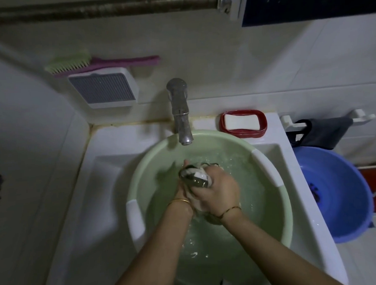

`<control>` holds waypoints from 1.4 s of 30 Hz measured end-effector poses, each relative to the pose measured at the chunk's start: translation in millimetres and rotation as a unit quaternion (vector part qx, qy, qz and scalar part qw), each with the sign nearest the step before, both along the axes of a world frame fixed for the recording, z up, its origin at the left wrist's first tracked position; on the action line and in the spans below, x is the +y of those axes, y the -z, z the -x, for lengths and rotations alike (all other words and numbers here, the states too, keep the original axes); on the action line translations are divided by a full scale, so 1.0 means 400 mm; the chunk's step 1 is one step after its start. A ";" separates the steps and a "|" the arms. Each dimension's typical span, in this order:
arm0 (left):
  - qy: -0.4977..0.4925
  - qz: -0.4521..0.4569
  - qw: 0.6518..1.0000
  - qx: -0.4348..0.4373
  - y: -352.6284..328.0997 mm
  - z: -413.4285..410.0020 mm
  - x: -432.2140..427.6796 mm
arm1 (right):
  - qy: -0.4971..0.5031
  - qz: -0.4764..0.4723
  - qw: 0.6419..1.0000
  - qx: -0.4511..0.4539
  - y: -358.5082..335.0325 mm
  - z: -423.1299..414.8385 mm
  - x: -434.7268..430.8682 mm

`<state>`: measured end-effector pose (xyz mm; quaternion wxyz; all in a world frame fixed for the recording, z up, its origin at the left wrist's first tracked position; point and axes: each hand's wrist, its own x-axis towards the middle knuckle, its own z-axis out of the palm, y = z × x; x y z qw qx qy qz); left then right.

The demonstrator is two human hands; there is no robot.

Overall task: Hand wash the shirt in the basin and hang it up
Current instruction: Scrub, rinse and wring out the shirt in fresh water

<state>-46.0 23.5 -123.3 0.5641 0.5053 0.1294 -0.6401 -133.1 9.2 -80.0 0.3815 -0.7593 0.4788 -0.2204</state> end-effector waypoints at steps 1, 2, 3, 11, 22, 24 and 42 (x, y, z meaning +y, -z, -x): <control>0.010 -0.011 1.000 -0.014 -0.009 0.011 0.003 | 0.003 -0.006 1.000 0.019 -0.004 -0.008 -0.004; 0.018 0.004 1.000 -0.008 -0.029 0.024 0.012 | 0.005 -0.013 0.999 0.039 -0.003 -0.013 -0.010; -0.006 0.010 1.000 0.001 -0.034 0.032 0.014 | 0.008 -0.022 0.998 0.058 0.002 -0.019 -0.020; 0.278 -0.134 0.759 -0.573 -0.060 -0.046 0.050 | 0.005 -0.115 0.984 0.133 0.150 0.045 -0.150; 0.669 -0.221 0.347 -0.619 0.086 -0.022 0.036 | -0.171 0.016 0.885 0.433 0.264 0.067 -0.051; 0.659 -0.220 0.330 -0.639 0.096 -0.011 0.038 | -0.191 0.012 0.884 0.427 0.281 0.083 -0.077; -0.045 0.090 0.994 0.035 -0.076 0.025 -0.003 | 0.011 0.023 1.000 -0.005 0.021 -0.029 -0.002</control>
